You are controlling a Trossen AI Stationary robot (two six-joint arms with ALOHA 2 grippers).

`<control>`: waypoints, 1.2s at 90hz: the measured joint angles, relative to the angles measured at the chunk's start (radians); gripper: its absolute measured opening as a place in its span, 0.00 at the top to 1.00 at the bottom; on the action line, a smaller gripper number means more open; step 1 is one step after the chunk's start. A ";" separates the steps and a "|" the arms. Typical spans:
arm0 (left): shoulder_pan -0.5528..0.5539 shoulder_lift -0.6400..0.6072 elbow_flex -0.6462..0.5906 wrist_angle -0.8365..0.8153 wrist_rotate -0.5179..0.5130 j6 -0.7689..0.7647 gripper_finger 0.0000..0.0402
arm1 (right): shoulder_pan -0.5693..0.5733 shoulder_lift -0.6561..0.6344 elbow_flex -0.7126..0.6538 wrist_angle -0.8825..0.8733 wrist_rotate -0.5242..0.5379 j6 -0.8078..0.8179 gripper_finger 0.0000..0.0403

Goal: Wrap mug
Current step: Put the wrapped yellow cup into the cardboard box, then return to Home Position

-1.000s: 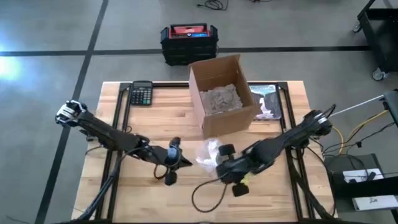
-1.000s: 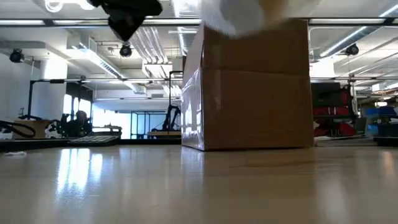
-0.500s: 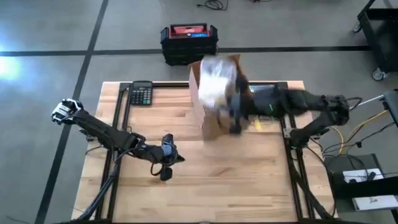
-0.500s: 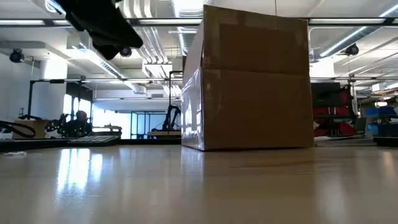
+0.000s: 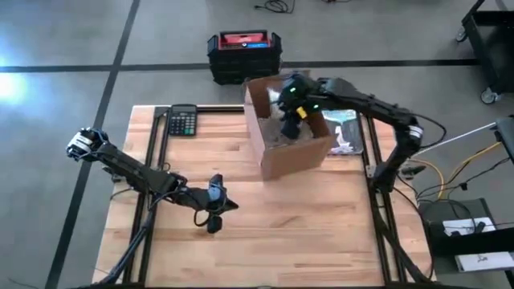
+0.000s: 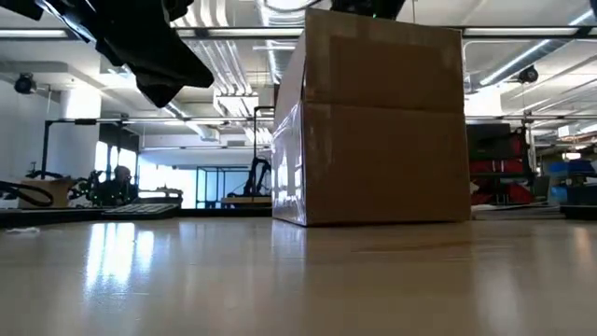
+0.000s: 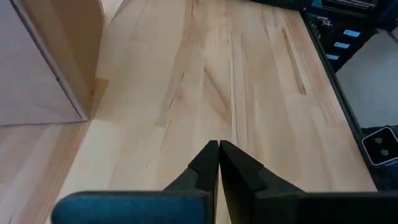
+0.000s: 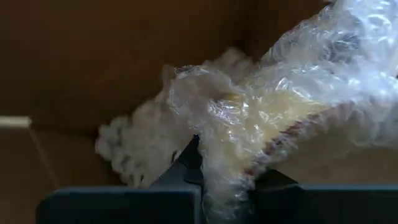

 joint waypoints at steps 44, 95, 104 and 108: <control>0.000 0.000 0.002 0.000 0.000 0.000 1.00 | 0.004 0.183 0.000 0.014 -0.089 0.025 0.77; 0.017 -0.228 0.004 -0.047 -0.013 0.131 1.00 | 0.027 -0.159 0.196 -0.181 -0.120 0.040 0.42; 0.029 -0.304 0.003 -0.087 -0.029 0.161 1.00 | 0.041 -0.276 0.127 -0.171 -0.120 0.051 0.43; 0.038 -0.335 0.002 -0.107 -0.029 0.175 1.00 | 0.053 -0.326 0.081 -0.154 -0.119 0.060 0.44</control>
